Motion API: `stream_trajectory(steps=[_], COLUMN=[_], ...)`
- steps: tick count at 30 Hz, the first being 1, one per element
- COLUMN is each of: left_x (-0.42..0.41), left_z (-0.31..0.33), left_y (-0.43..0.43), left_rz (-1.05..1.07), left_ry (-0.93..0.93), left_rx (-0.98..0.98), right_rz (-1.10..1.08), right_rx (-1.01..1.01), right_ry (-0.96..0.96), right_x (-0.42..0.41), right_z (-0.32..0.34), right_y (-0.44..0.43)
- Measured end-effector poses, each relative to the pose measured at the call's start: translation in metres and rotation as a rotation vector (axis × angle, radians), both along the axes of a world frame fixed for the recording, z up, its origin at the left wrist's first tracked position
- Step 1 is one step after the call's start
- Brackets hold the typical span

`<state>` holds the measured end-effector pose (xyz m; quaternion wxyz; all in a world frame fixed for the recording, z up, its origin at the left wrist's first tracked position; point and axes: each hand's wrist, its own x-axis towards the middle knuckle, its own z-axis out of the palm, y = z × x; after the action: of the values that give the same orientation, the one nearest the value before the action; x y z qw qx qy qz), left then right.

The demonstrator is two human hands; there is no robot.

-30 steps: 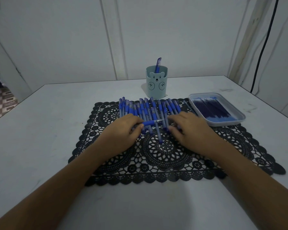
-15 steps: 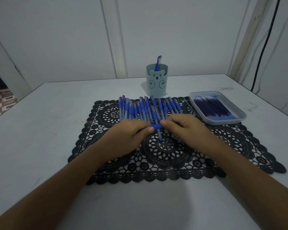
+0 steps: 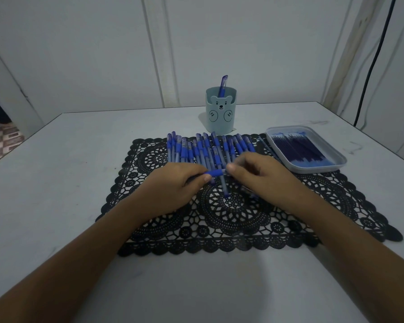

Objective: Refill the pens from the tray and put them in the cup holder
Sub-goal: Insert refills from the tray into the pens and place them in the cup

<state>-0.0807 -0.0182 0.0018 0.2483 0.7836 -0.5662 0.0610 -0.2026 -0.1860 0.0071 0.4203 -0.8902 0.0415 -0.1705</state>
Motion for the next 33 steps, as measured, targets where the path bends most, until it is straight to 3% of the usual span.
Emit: stream_trajectory(steps=[21, 30, 33], left_x=[-0.002, 0.007, 0.012], left_z=[-0.002, 0.001, -0.001], left_y=[0.002, 0.003, 0.006], left_rz=[-0.054, 0.113, 0.158], left_ry=[-0.099, 0.213, 0.217], left_rx=[0.015, 0.076, 0.061], right_rz=[-0.028, -0.096, -0.096], right_rx=[-0.044, 0.021, -0.118], right_ry=[0.108, -0.074, 0.008], right_x=[0.000, 0.002, 0.000], right_z=[0.003, 0.004, 0.004], right_y=[0.002, -0.009, -0.013])
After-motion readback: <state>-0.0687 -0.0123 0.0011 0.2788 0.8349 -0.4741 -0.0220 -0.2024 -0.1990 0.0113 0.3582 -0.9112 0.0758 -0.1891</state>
